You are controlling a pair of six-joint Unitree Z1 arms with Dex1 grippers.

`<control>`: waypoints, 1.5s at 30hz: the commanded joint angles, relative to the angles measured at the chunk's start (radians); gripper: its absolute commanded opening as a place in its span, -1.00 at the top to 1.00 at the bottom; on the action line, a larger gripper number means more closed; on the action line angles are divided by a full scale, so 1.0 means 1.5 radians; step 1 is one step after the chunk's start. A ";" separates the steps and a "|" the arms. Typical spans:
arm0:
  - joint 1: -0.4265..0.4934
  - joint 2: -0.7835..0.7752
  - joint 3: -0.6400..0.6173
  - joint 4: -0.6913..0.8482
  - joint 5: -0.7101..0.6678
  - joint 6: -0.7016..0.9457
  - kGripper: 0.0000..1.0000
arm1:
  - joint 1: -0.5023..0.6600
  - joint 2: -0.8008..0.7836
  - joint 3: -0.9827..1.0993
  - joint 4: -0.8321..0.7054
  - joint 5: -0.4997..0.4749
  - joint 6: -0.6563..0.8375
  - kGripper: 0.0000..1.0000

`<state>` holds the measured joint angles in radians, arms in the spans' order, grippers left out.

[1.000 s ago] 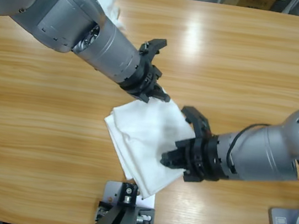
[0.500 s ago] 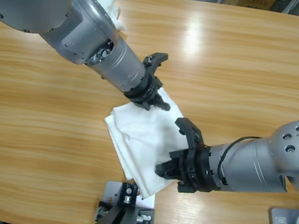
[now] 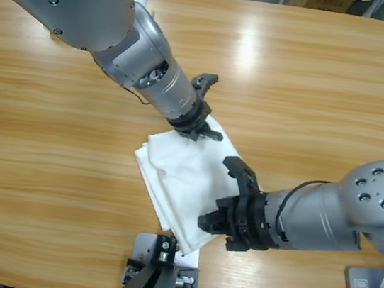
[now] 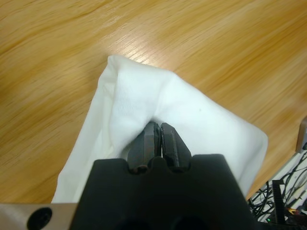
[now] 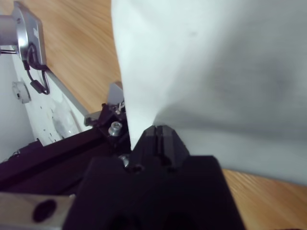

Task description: Fold clothes

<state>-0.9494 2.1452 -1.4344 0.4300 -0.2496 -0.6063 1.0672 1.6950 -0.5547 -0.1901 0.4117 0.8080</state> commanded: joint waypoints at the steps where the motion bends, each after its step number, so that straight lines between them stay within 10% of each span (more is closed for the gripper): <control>1: -0.005 0.051 -0.011 0.008 0.006 -0.011 1.00 | 0.040 0.062 0.016 -0.051 0.002 0.039 1.00; 14: -0.002 0.028 -0.007 0.031 0.011 -0.011 1.00 | 0.100 0.036 0.072 -0.054 -0.017 0.094 1.00; 22: 0.080 -0.180 0.042 0.127 0.061 0.000 1.00 | 0.100 -0.025 0.080 -0.048 -0.050 0.095 0.97; 24: 0.085 -0.229 0.073 0.152 0.062 -0.001 1.00 | 0.100 -0.075 0.073 0.008 -0.061 0.092 -0.63; 26: 0.079 -0.275 0.127 0.156 0.060 -0.002 1.00 | 0.083 -0.144 0.054 0.089 -0.077 0.067 -1.00; 30: 0.022 -0.291 0.163 0.150 0.054 0.040 1.00 | 0.033 -0.225 -0.049 0.308 -0.099 0.028 -1.00; 31: 0.011 -0.285 0.160 0.150 0.054 0.055 0.75 | 0.024 -0.234 -0.073 0.350 -0.109 0.023 -1.00; 32: 0.001 -0.280 0.154 0.150 0.058 0.081 -0.19 | 0.015 -0.240 -0.084 0.366 -0.113 0.018 -1.00; 33: -0.006 -0.277 0.146 0.150 0.063 0.113 -0.69 | 0.004 -0.244 -0.097 0.389 -0.118 0.014 -1.00; 38: -0.025 -0.252 0.098 0.161 0.147 0.226 -0.76 | -0.018 -0.241 -0.136 0.418 -0.126 0.005 -0.88; 41: -0.048 -0.203 0.029 0.205 0.156 0.316 -0.75 | -0.018 -0.237 -0.136 0.423 -0.131 0.005 0.88; 45: -0.098 -0.168 -0.015 0.224 0.118 0.401 -0.71 | -0.022 -0.228 -0.135 0.429 -0.140 -0.020 1.00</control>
<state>-0.9926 1.7520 -1.3463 0.6973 -0.0367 -0.2045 1.0538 1.3412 -0.7559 0.4298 0.2298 0.8284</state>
